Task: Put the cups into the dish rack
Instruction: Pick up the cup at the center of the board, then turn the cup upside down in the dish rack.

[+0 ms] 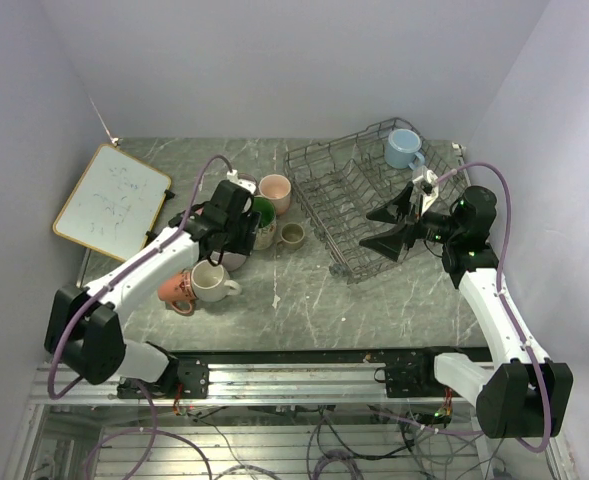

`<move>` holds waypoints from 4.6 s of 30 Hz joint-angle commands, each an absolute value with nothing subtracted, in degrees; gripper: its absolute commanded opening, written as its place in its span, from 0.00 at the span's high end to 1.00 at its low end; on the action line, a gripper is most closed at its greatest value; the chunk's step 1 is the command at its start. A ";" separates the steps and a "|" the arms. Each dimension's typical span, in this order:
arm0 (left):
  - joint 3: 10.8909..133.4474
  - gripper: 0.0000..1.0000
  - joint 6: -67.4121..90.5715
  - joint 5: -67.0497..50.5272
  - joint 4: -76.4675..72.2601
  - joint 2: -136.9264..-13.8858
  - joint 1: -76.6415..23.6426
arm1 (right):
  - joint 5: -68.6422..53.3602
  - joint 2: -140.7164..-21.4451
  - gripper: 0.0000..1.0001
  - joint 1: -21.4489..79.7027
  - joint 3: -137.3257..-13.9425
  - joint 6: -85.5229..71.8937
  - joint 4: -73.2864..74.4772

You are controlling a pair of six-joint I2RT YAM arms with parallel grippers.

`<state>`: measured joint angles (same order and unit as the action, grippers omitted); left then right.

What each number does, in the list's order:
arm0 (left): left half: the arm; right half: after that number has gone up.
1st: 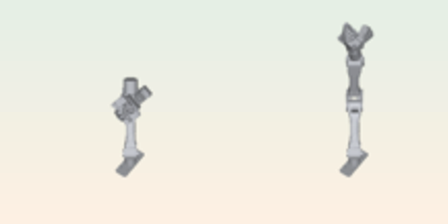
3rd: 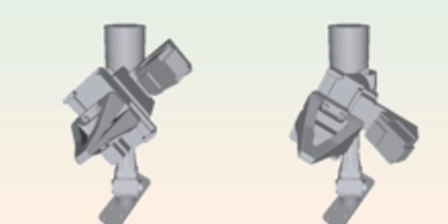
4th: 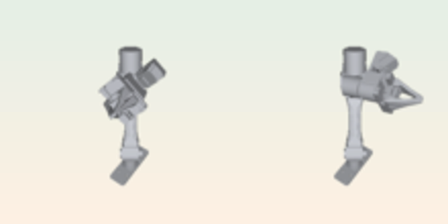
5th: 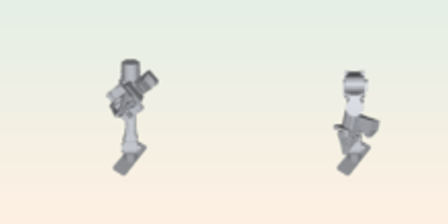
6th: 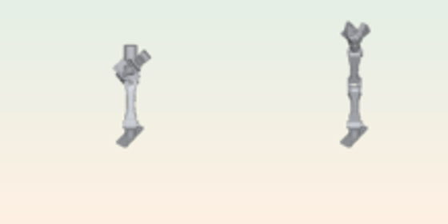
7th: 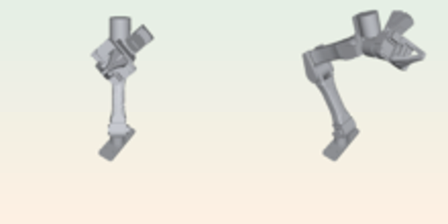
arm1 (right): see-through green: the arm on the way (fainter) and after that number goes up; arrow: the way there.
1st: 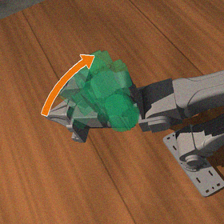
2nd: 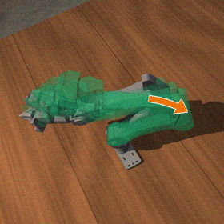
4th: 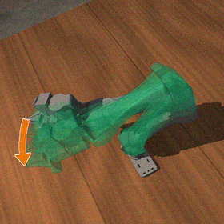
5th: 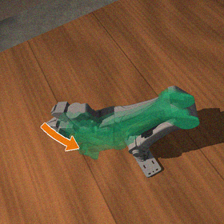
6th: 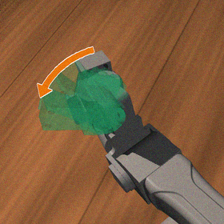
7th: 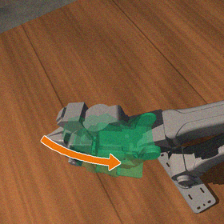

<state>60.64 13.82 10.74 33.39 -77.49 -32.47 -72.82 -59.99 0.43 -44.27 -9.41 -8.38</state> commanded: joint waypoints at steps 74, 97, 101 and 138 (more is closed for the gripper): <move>65.37 0.93 8.21 -0.31 38.49 -81.57 -31.64 | -72.57 -59.79 0.11 -0.18 -45.08 -7.60 -7.91; 54.68 0.93 31.15 -30.44 10.64 -53.44 -31.47 | -72.97 -59.03 0.11 -0.83 -46.62 0.11 -2.61; 53.16 0.93 39.59 -32.73 1.33 -52.98 -30.53 | -72.86 -58.44 0.11 -0.80 -47.55 5.62 0.57; 56.69 0.93 112.67 -12.06 -35.44 -59.89 -29.85 | -69.14 -83.45 0.05 14.65 -53.77 -22.04 -78.46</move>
<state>54.78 109.16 -14.20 -25.50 -61.21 -29.10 -72.25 -78.35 12.88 -51.79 0.95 -49.47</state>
